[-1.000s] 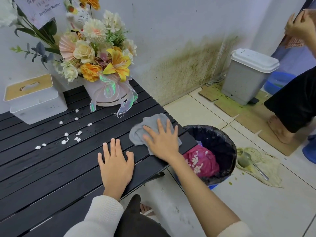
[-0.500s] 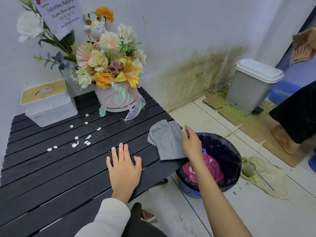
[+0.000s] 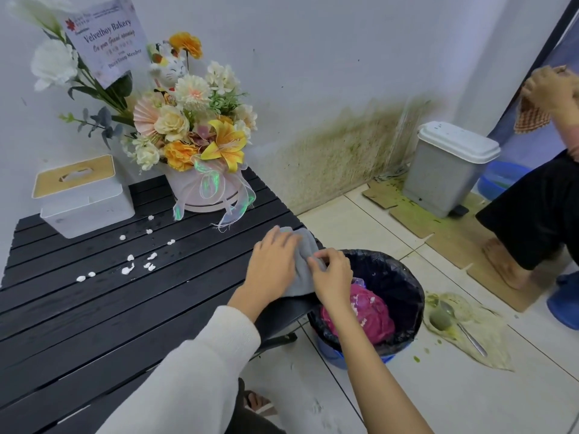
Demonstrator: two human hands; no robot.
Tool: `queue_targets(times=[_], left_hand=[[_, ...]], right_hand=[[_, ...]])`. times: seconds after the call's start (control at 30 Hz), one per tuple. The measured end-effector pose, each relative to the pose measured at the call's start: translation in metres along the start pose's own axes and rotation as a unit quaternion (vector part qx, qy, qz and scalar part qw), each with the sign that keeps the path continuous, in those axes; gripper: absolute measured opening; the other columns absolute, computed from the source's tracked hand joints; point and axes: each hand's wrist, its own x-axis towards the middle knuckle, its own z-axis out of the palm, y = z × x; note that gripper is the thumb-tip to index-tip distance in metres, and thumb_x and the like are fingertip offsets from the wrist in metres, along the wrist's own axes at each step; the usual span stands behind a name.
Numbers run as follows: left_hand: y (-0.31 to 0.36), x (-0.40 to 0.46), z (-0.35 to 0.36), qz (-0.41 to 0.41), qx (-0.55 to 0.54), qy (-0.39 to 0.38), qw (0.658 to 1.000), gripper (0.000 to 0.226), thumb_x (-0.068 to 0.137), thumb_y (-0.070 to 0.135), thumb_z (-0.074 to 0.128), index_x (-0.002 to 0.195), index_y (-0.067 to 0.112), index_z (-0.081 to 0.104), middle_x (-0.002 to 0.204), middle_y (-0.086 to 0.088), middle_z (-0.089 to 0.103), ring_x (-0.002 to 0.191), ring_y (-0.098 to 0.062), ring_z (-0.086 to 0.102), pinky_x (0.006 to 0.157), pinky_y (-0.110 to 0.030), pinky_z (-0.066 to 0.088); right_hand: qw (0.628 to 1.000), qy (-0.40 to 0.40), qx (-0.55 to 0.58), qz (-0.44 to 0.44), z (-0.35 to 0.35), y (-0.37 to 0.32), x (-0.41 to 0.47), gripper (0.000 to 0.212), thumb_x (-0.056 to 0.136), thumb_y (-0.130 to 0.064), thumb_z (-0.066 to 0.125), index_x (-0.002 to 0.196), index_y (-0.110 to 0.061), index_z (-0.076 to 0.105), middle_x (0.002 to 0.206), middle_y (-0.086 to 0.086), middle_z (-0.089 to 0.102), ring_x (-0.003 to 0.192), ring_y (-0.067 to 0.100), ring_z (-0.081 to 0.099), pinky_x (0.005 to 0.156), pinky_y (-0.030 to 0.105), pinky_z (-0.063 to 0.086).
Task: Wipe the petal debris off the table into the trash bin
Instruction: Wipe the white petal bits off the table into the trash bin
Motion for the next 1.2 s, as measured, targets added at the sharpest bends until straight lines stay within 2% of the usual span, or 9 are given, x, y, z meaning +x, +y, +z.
queue_targets(times=[0.1,0.17,0.43,0.6,0.8,0.87,0.97,1.1,1.2], left_hand=[[0.001,0.029,-0.002,0.087,0.105,-0.061,0.989,0.052,0.096,0.014,0.034,0.145,0.028,0.021,0.153,0.001,0.023,0.143,-0.023,0.009,0.101,-0.036,0.028],[-0.003,0.041,-0.002,0.120,0.155,-0.101,0.975,0.054,0.097,0.015,0.032,0.145,0.034,0.019,0.154,-0.001,0.017,0.143,-0.025,0.006,0.100,-0.038,0.030],[0.004,0.079,-0.003,0.224,0.278,-0.170,0.919,0.040,0.098,0.017,0.034,0.137,0.027,0.034,0.156,-0.002,0.008,0.144,-0.029,-0.005,0.110,-0.048,0.019],[0.007,0.092,-0.015,0.158,0.319,-0.144,0.923,0.036,0.097,0.025,0.036,0.131,0.023,0.046,0.146,-0.012,0.027,0.142,-0.033,0.002,0.111,-0.052,0.016],[0.009,0.077,0.009,0.199,0.322,-0.184,0.907,0.048,0.097,0.015,0.040,0.142,0.017,0.025,0.155,-0.003,0.014,0.143,-0.028,0.001,0.111,-0.050,0.018],[0.001,0.074,0.013,0.212,0.293,-0.170,0.917,0.048,0.095,0.010,0.039,0.140,0.019,0.024,0.150,0.000,0.027,0.141,-0.026,0.013,0.108,-0.047,0.024],[0.000,0.073,0.006,0.221,0.295,-0.141,0.919,0.049,0.093,0.010,0.042,0.137,0.027,0.027,0.133,-0.001,0.045,0.125,-0.026,0.032,0.099,-0.042,0.030],[-0.004,0.071,-0.011,0.176,0.323,-0.138,0.920,0.030,0.092,0.026,0.044,0.121,0.026,0.052,0.126,-0.005,0.045,0.121,-0.027,0.032,0.096,-0.040,0.029],[-0.017,0.063,-0.026,0.162,0.276,-0.149,0.936,0.027,0.083,0.031,0.049,0.106,0.021,0.059,0.118,0.000,0.051,0.118,-0.024,0.035,0.094,-0.038,0.031]], right_hand=[[0.995,-0.008,0.094,-0.005,-0.007,-0.003,-0.002,0.009,0.090,-0.016,0.056,0.094,-0.008,0.054,0.084,0.007,0.061,0.077,0.023,0.056,0.064,0.030,0.039],[0.995,-0.012,0.097,-0.003,-0.008,-0.001,-0.001,0.009,0.091,-0.018,0.055,0.095,-0.010,0.052,0.080,0.012,0.062,0.071,0.024,0.056,0.061,0.031,0.040],[0.988,-0.094,0.124,-0.023,-0.010,0.009,0.012,0.012,0.090,-0.015,0.055,0.102,-0.016,0.053,0.099,0.002,0.066,0.091,0.017,0.061,0.077,0.031,0.047],[0.984,-0.037,0.164,0.050,-0.011,0.008,0.011,0.012,0.089,-0.011,0.058,0.101,-0.012,0.057,0.084,-0.008,0.062,0.080,0.014,0.060,0.065,0.021,0.045],[0.982,-0.030,-0.177,0.065,-0.004,0.002,-0.004,0.042,0.088,-0.030,0.059,0.122,-0.009,0.047,0.124,0.011,0.044,0.118,0.028,0.039,0.095,0.032,0.034],[0.970,-0.026,-0.232,0.072,-0.005,0.002,-0.008,0.044,0.088,-0.039,0.057,0.119,-0.009,0.049,0.125,0.012,0.043,0.119,0.029,0.036,0.098,0.035,0.032],[0.973,-0.067,-0.203,0.088,-0.005,0.000,-0.003,0.036,0.088,-0.035,0.056,0.115,-0.011,0.053,0.124,0.011,0.043,0.119,0.029,0.036,0.098,0.035,0.031],[0.990,-0.096,-0.083,0.055,-0.003,-0.005,0.001,0.010,0.088,-0.014,0.055,0.094,-0.017,0.048,0.109,0.010,0.055,0.108,0.030,0.048,0.088,0.037,0.038],[0.991,-0.116,-0.032,0.056,-0.008,-0.010,0.002,0.022,0.087,-0.005,0.052,0.105,-0.013,0.041,0.093,0.007,0.056,0.095,0.030,0.056,0.083,0.041,0.045]])
